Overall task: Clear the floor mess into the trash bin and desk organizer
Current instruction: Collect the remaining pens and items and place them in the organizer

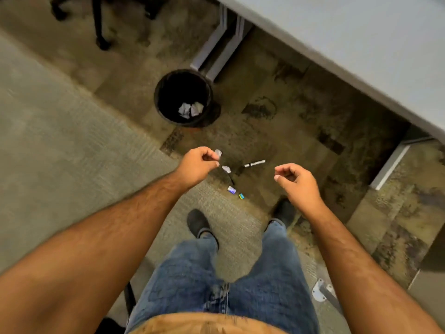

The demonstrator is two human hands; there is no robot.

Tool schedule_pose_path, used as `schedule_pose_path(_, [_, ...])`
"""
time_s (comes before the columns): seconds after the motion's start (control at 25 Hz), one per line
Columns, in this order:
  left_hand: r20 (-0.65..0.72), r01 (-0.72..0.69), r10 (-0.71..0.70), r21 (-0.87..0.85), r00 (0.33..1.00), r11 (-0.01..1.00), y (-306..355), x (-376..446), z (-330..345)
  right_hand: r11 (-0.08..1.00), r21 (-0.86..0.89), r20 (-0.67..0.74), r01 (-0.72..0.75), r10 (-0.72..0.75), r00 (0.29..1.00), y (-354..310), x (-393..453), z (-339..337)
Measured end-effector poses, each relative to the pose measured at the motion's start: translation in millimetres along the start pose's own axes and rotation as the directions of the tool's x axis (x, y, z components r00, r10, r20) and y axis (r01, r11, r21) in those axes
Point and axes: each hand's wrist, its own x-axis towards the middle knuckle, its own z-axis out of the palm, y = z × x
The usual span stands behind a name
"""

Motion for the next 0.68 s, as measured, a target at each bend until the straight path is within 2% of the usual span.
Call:
schedule_pose_path(0.24, [0.05,0.112,-0.116,0.076,0.992,0.991,-118.0,94.0,88.6,0.982,-0.083,0.066,-0.168,0.174,0.983,158.4,91.9,97.7])
schedule_pose_path(0.4, [0.086,0.181,-0.197,0.163,0.977,0.97,-220.2,156.1,164.5,0.961,-0.165,0.201,-0.221,0.253,0.946,279.8,154.4,174.6])
schedule_pose_path(0.52, [0.139,0.202,-0.237,0.228,0.961,0.953,-274.8,185.6,213.2,0.943,-0.241,0.242,-0.228,0.286,0.927,346.2,185.9,210.7])
schedule_pose_path(0.68, [0.23,0.17,-0.268,0.373,0.935,0.912,-342.1,219.8,276.8,0.913,-0.379,0.319,-0.154,0.285,0.904,425.3,215.6,248.5])
